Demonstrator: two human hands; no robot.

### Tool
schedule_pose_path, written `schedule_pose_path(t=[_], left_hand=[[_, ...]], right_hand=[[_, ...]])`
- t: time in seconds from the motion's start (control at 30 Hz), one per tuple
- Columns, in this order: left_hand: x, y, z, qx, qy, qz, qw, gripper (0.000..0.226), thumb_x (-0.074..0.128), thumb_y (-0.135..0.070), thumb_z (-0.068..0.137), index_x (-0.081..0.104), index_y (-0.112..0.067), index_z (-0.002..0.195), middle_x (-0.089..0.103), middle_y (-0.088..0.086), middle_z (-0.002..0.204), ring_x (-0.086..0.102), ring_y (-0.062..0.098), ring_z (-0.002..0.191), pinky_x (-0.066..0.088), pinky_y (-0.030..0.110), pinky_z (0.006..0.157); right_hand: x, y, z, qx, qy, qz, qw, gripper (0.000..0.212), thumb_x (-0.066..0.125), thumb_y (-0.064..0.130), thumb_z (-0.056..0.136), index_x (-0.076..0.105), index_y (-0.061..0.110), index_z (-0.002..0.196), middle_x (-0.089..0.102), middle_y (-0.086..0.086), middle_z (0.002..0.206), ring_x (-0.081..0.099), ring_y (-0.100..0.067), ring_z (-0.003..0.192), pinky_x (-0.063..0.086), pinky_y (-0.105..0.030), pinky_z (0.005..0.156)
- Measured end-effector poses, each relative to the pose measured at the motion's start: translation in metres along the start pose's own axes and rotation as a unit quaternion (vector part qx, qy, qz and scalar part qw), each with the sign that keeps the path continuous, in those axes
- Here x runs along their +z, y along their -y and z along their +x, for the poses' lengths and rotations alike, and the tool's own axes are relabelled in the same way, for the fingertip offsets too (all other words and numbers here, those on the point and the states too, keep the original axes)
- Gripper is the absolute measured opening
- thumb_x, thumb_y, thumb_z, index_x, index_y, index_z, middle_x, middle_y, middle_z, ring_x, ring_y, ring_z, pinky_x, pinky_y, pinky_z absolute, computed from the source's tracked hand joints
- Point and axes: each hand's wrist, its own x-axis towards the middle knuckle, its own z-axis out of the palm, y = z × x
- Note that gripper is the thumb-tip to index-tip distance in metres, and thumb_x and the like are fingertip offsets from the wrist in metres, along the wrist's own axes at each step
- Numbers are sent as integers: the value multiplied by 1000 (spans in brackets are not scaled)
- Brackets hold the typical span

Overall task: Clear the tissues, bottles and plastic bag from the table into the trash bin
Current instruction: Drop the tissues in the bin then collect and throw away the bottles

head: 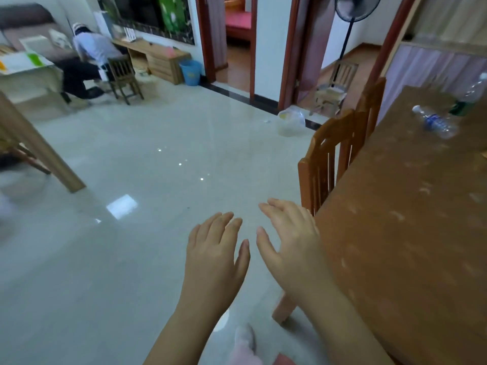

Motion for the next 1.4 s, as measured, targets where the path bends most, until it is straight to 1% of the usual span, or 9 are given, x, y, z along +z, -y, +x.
schedule_pose_path(t=[0.13, 0.27, 0.53, 0.7, 0.8, 0.93, 1.13, 1.33, 1.4], left_hand=[[14, 40, 72, -11, 4, 42, 999, 35, 46, -26, 83, 65, -3, 103, 68, 13, 105, 63, 32, 100, 49, 47, 84], [31, 65, 143, -13, -4, 55, 998, 35, 46, -25, 83, 65, -3, 103, 68, 13, 103, 63, 32, 97, 49, 45, 84], [97, 81, 236, 29, 18, -8, 999, 36, 46, -26, 83, 64, -4, 105, 68, 11, 105, 62, 29, 99, 48, 45, 85], [143, 107, 287, 65, 46, -43, 996, 36, 46, -26, 83, 63, -5, 107, 67, 10, 107, 60, 28, 101, 48, 45, 85], [169, 134, 334, 110, 39, -46, 992, 35, 46, -24, 84, 63, -5, 107, 67, 13, 107, 61, 31, 103, 48, 49, 83], [192, 175, 411, 140, 36, -79, 986, 35, 45, -24, 84, 62, -5, 108, 67, 13, 107, 61, 33, 103, 48, 50, 83], [217, 228, 509, 139, 17, -118, 983, 37, 44, -25, 84, 63, -4, 108, 66, 13, 108, 57, 30, 103, 46, 49, 86], [256, 249, 561, 153, 27, -141, 978, 38, 44, -26, 84, 63, -4, 108, 66, 13, 108, 53, 26, 104, 37, 39, 89], [274, 247, 580, 159, 34, -144, 976, 37, 44, -26, 84, 63, -5, 109, 66, 12, 108, 54, 26, 104, 38, 39, 89]], right_hand=[[37, -11, 77, -2, 17, 22, 1000, 43, 39, 34, 84, 61, 11, 113, 64, -10, 114, 57, -26, 106, 45, -51, 91], [51, -28, 140, 7, -3, 35, 999, 41, 39, 32, 84, 61, 10, 112, 63, -10, 113, 54, -26, 106, 44, -47, 93], [83, -80, 211, 78, 1, -13, 997, 34, 53, 25, 82, 61, 12, 113, 62, -8, 114, 54, -26, 107, 47, -52, 89], [106, -103, 265, 130, -26, -69, 989, 34, 51, 29, 82, 63, 14, 110, 64, -7, 112, 56, -25, 105, 36, -37, 97], [132, -114, 311, 146, -34, -90, 985, 34, 53, 28, 81, 62, 13, 111, 64, -8, 112, 56, -26, 105, 46, -44, 88], [164, -120, 377, 185, -58, -99, 976, 36, 49, 28, 83, 61, 11, 112, 62, -9, 113, 54, -27, 107, 46, -46, 90], [202, -121, 470, 172, -87, -142, 971, 43, 37, 34, 83, 63, 10, 108, 65, -10, 108, 58, -28, 101, 47, -49, 89], [229, -157, 521, 194, -83, -171, 962, 33, 54, 24, 79, 64, 10, 107, 66, -10, 107, 59, -28, 99, 46, -46, 87], [235, -176, 539, 194, -87, -175, 961, 33, 56, 24, 78, 64, 9, 106, 67, -11, 106, 60, -29, 99, 47, -47, 86]])
